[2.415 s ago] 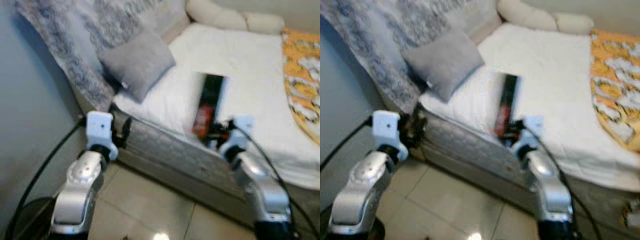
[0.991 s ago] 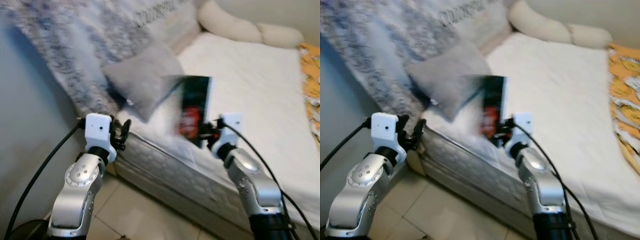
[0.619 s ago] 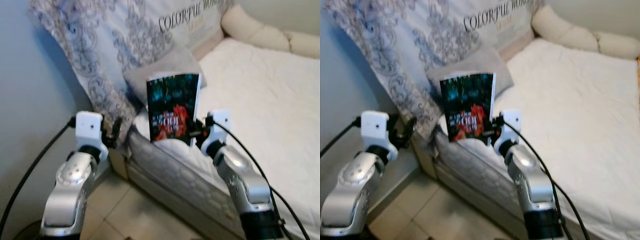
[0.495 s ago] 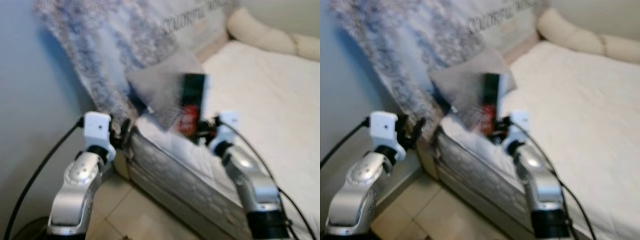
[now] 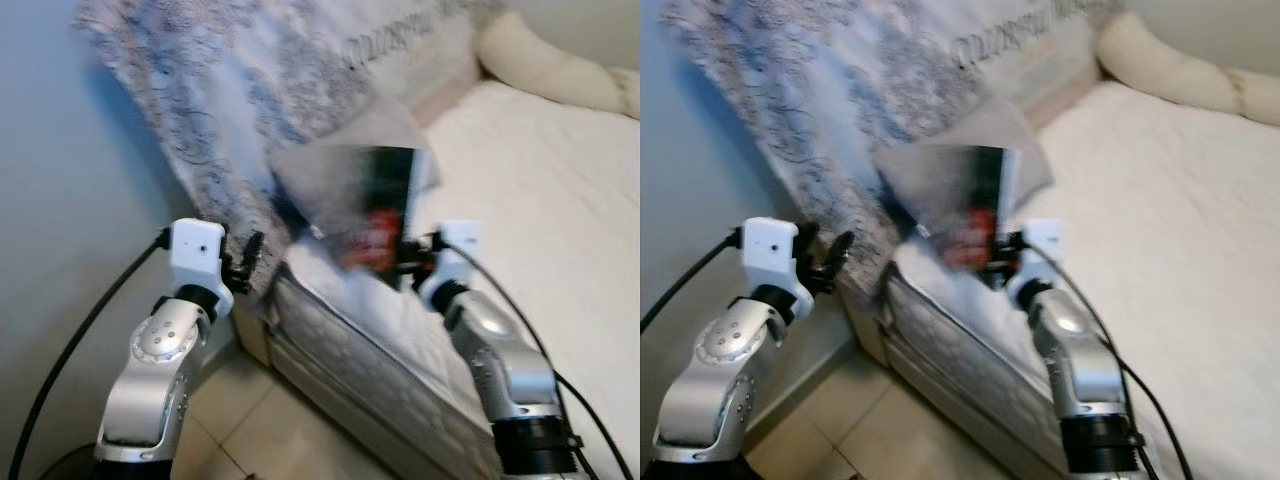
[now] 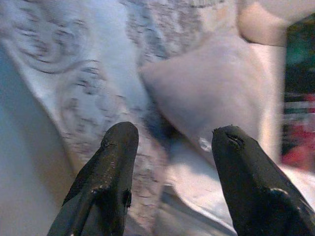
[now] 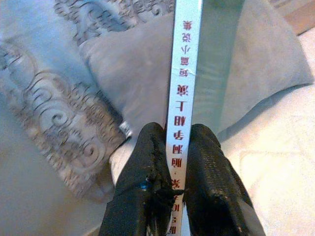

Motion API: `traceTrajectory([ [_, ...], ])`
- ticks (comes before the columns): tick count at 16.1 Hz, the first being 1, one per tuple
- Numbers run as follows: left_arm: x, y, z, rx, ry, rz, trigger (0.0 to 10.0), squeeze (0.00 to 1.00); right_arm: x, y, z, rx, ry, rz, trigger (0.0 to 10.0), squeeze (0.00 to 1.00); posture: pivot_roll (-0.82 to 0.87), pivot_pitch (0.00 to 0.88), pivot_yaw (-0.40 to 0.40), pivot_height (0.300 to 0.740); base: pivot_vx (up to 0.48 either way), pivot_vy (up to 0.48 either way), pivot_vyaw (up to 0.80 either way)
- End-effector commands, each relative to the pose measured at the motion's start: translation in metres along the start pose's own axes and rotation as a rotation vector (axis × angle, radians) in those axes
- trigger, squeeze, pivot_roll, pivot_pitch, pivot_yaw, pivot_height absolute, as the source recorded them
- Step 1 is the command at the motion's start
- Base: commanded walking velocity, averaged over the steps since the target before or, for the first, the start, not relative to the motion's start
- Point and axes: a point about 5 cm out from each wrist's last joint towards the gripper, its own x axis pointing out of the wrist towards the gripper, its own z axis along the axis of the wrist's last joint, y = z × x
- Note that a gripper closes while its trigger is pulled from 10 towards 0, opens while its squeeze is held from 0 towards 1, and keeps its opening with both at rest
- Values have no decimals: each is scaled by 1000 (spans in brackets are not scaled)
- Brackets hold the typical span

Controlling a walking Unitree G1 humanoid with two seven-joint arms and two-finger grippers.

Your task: Clean up the room

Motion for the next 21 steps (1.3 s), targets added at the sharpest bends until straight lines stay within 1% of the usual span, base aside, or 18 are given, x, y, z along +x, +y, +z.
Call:
traceTrajectory([
  [1, -2, 6, 1, 12, 0, 15, 10000, 310, 5, 11, 11, 11, -48, 40, 10000, 0, 38, 0, 4, 740, 364, 0, -788],
  [3, -3, 7, 2, 14, 1, 13, 10000, 314, 5, 11, 11, 9, -53, 41, 10000, 0, 38, 0, 7, 740, 368, 0, -675],
  [9, -2, 7, 2, 19, 1, 1, 10000, 310, 4, 11, 12, 5, -65, 35, 10000, 0, 35, 0, 12, 740, 369, 0, 0],
  [10, -2, 6, 1, 29, 6, -10, 10000, 306, 4, 11, 11, 5, -64, 35, 10000, 0, 36, 0, 12, 740, 360, 0, 0],
  [14, -5, 5, 0, 27, 9, -18, 10000, 310, 4, 12, 11, 11, -60, 36, 10000, 0, 39, 0, 9, 740, 352, 0, 0],
  [15, -7, 5, 1, 8, -6, -31, 10000, 294, 4, 13, 11, 15, -61, 38, 10000, 0, 39, 0, 9, 740, 0, 0, 0],
  [16, -7, 4, 1, 15, 0, -48, 10000, 275, 5, 12, 11, 18, -61, 38, 10000, 0, 39, 0, 9, 740, 0, 0, 0],
  [17, -7, 3, 1, 21, 5, -67, 10000, 263, 5, 12, 12, 22, -61, 37, 10000, 0, 36, 0, 12, 740, 0, 0, 0],
  [19, -10, -8, 5, 16, 8, -235, 10000, 259, 12, 7, 16, 67, -51, 7, 10000, 0, 27, 0, 17, 740, 0, 0, 0],
  [21, -12, -16, 7, 26, 17, -365, 10000, 255, 20, 2, 23, 103, -40, -10, 10000, 0, 24, 0, 22, 740, 0, 0, 0],
])
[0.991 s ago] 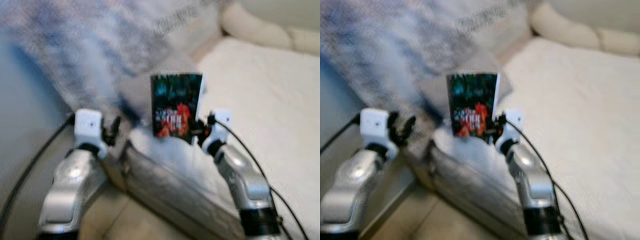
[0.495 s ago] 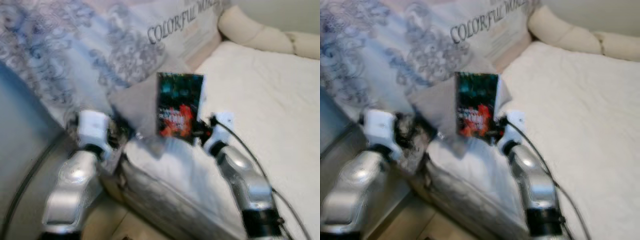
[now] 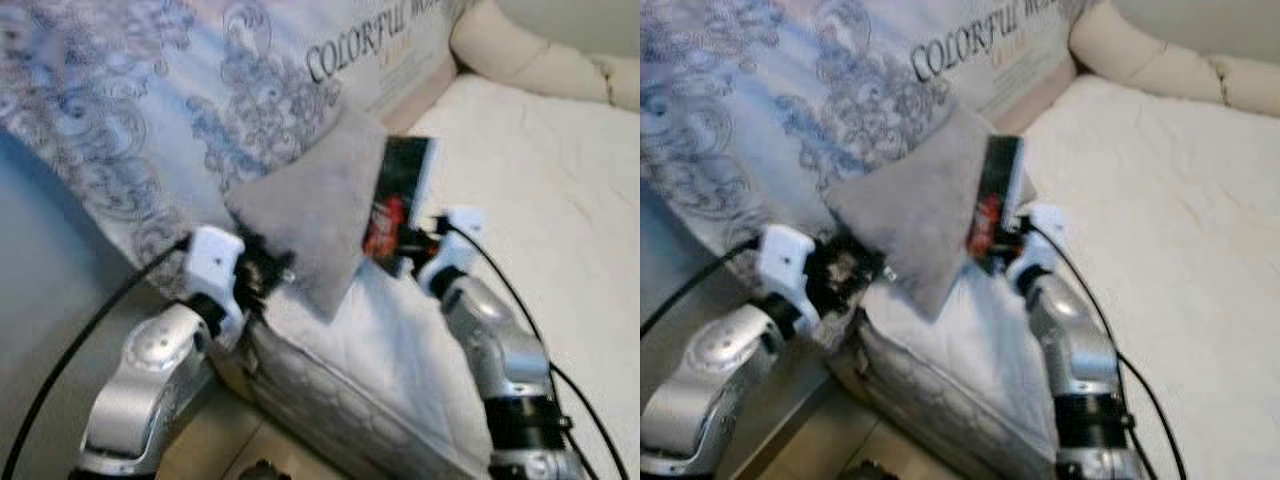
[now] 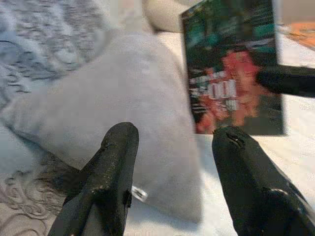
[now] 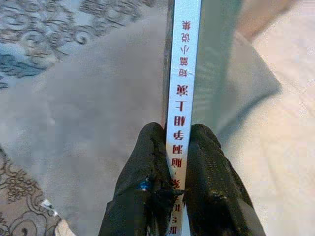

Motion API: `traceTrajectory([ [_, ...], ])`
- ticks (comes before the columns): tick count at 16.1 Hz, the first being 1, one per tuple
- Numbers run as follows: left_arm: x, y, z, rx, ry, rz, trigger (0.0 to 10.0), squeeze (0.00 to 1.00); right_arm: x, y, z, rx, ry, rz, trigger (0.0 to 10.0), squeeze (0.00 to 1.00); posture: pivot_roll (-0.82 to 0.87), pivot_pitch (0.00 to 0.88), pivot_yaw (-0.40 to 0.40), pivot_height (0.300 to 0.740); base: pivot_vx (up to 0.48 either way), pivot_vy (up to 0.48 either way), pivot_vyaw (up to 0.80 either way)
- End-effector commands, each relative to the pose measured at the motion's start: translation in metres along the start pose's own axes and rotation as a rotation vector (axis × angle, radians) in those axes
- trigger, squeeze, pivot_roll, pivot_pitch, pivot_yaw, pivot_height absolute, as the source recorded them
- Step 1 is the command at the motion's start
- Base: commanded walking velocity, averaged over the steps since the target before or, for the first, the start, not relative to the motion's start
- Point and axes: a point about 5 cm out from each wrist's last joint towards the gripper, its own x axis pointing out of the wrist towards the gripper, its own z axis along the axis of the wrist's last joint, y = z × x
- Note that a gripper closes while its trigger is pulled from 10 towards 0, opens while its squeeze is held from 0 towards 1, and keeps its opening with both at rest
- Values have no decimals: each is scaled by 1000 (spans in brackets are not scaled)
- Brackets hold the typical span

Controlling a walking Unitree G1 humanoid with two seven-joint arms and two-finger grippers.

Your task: Clean up the room

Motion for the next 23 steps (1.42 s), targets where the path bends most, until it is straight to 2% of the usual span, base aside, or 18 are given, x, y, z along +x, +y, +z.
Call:
traceTrajectory([
  [1, -1, 0, 4, 14, -4, -20, 10000, 255, 4, 8, 14, 9, -42, 34, 10000, 0, 24, 0, 22, 740, 0, 0, 0],
  [2, -1, 0, 5, 24, 5, -57, 10000, 255, 9, 7, 18, 11, -22, 38, 10000, 0, 21, 0, 26, 740, 0, 0, 0],
  [3, 1, -1, 6, 35, 15, -113, 10000, 251, 16, 3, 22, 59, 35, 38, 10000, 0, 17, 0, 28, 740, 0, 0, 0],
  [5, 3, -2, 7, 36, 20, -149, 10000, 251, 20, -2, 24, 101, 83, 25, 10000, 0, 16, 0, 29, 740, 0, 0, 0],
  [6, 5, -4, 8, 46, 28, -194, 10000, 251, 25, -3, 26, 167, 114, 39, 10000, 0, 14, 0, 32, 740, 0, 0, 0],
  [9, 7, -6, 9, 55, 33, -232, 10000, 247, 33, -10, 24, 263, 157, 16, 10000, 0, 12, 0, 35, 740, 0, 0, 0],
  [10, 8, -8, 10, 56, 35, -254, 10000, 247, 36, -18, 21, 370, 190, -17, 10000, 0, 16, 0, 32, 740, 0, 0, 0],
  [13, 7, -11, 12, 58, 40, -280, 10000, 251, 36, -28, 8, 508, 241, -34, 10000, 0, 28, 0, 33, 740, 0, 0, 0],
  [16, 7, -13, 13, 66, 57, -317, 10000, 251, 32, -46, -14, 706, 288, -55, 10000, 0, 43, 0, 55, 740, 0, 0, 0],
  [17, 7, -13, 14, 66, 60, -323, 10000, 251, 31, -51, -18, 721, 294, -76, 10000, 0, 45, 0, 58, 740, 0, 0, 0],
  [19, 8, -13, 16, 77, 70, -347, 10000, 251, 19, -70, -37, 698, 326, -174, 10000, 0, 62, 0, 73, 740, 0, 0, 0],
  [23, 8, -13, 19, 80, 71, -353, 10000, 255, 8, -88, -47, 566, 365, -233, 10000, 0, 64, 0, 78, 740, 0, 0, 0],
])
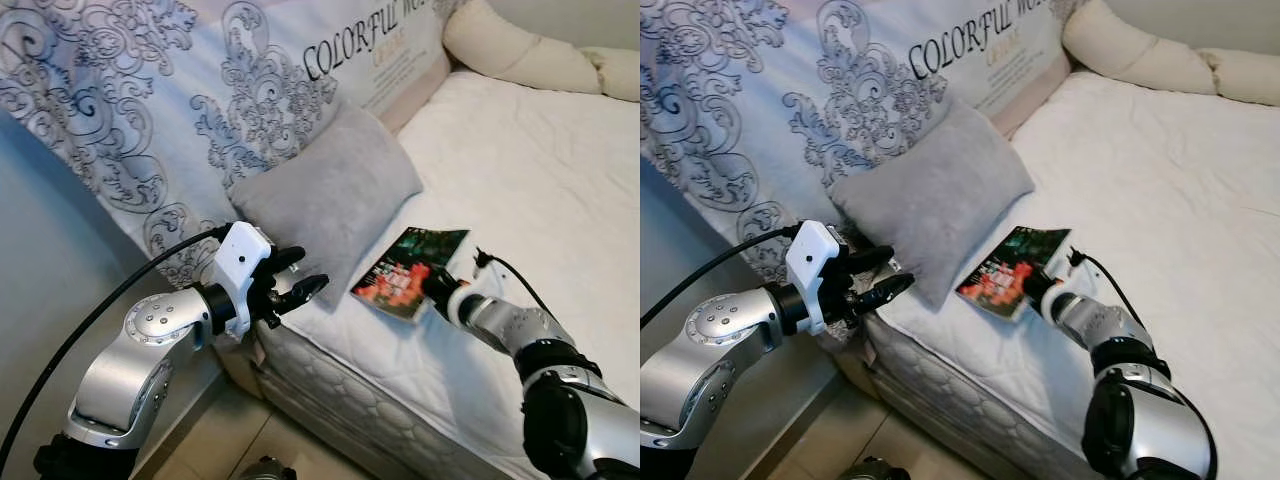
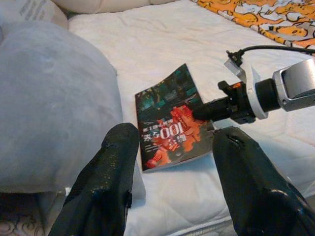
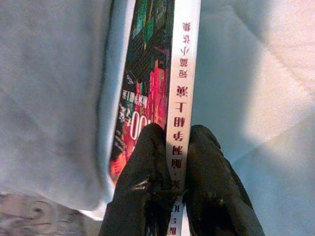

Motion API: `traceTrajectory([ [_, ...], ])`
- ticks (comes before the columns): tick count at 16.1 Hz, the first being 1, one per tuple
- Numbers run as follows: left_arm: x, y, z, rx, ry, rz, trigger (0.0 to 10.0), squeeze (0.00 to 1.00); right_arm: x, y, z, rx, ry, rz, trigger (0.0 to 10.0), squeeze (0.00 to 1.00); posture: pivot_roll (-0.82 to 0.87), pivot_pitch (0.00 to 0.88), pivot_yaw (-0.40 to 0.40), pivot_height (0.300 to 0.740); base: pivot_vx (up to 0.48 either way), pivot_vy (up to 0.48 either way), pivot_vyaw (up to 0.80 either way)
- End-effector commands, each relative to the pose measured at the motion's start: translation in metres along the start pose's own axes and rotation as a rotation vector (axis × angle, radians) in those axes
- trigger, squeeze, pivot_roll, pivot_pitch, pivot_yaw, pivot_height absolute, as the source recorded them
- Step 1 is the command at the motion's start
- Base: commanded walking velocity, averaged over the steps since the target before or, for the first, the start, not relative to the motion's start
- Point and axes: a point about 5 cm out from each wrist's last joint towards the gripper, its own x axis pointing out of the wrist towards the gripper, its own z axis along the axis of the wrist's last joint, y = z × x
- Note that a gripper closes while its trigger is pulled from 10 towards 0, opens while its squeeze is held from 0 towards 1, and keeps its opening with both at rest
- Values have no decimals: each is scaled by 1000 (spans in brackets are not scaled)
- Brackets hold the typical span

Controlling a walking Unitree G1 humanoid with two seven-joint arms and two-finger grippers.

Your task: Clean up the room

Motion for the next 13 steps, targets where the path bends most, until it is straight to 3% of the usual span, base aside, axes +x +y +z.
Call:
traceTrajectory([
  [1, 2, -2, 5, 19, -1, -21, 10000, 251, -1, 1, 8, -64, -33, -3, 10000, 0, 62, 0, 80, 740, 0, 0, 0],
  [9, 6, -5, 7, 14, 8, -75, 10000, 251, 5, 15, 12, -202, -73, 14, 10000, 0, 73, 4, 84, 740, 0, 0, 0],
  [10, 6, -5, 7, 15, 11, -81, 10000, 251, 5, 16, 14, -222, -75, 13, 10000, 35, 77, 4, 84, 740, 0, 0, 0],
  [11, 6, -7, 7, 15, 15, -88, 10000, 251, 4, 18, 20, -249, -81, 7, 10000, 1000, 79, 3, 82, 740, 0, 0, 0],
  [13, 5, -8, 6, 13, 18, -93, 10000, 251, 3, 17, 22, -266, -67, 0, 10000, 1000, 81, 2, 78, 740, 0, 0, 0],
])
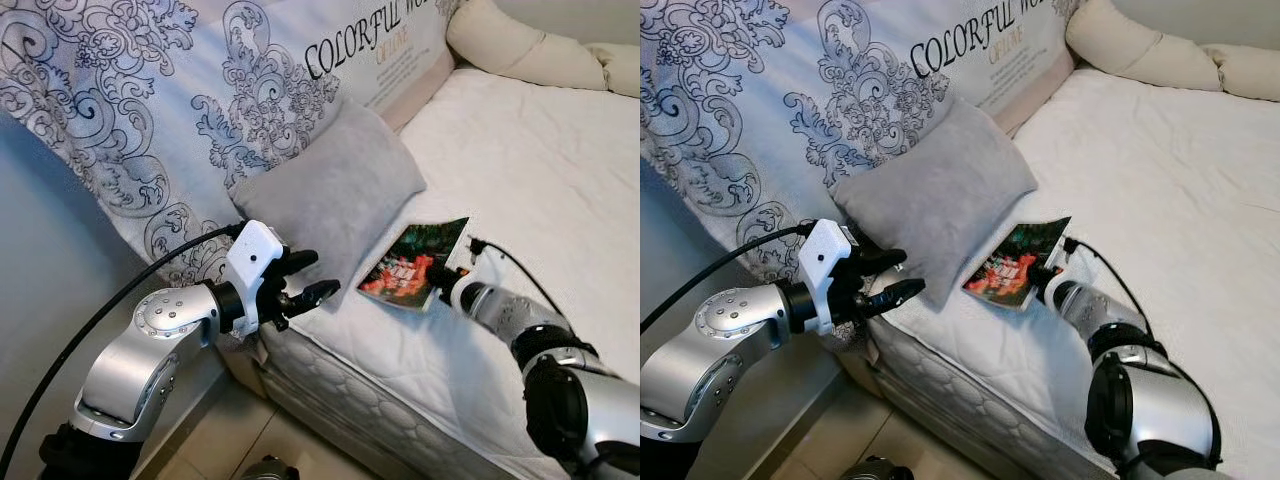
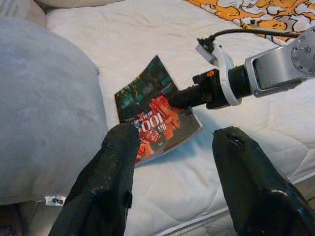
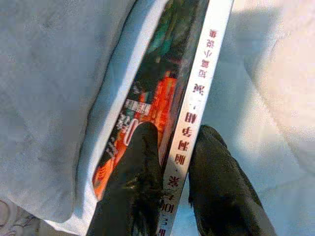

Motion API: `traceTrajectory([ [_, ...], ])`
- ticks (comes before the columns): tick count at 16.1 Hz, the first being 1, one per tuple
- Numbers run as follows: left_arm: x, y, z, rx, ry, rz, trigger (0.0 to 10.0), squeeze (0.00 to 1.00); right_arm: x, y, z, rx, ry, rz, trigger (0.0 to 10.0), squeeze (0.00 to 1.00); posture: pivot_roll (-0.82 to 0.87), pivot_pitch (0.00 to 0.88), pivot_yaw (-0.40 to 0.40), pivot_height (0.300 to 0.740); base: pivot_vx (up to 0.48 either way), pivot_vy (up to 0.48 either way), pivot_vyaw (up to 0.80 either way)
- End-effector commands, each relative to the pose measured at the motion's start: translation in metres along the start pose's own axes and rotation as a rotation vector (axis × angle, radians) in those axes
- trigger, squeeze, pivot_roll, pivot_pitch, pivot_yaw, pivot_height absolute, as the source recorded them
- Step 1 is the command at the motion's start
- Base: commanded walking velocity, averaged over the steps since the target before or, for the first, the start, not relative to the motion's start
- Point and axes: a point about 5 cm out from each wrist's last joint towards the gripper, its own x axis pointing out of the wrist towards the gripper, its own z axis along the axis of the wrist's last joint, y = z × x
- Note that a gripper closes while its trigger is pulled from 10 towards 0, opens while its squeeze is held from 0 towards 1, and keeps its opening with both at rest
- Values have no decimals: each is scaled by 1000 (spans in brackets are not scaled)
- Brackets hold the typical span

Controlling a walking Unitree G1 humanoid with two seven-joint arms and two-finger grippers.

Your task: Clean up the room

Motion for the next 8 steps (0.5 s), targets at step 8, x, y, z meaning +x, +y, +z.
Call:
traceTrajectory([
  [8, 3, -5, 0, 4, 6, -40, 10000, 247, -11, -24, 16, -19, -44, -77, 10000, 1000, 68, 0, 79, 740, 0, 0, 0],
])
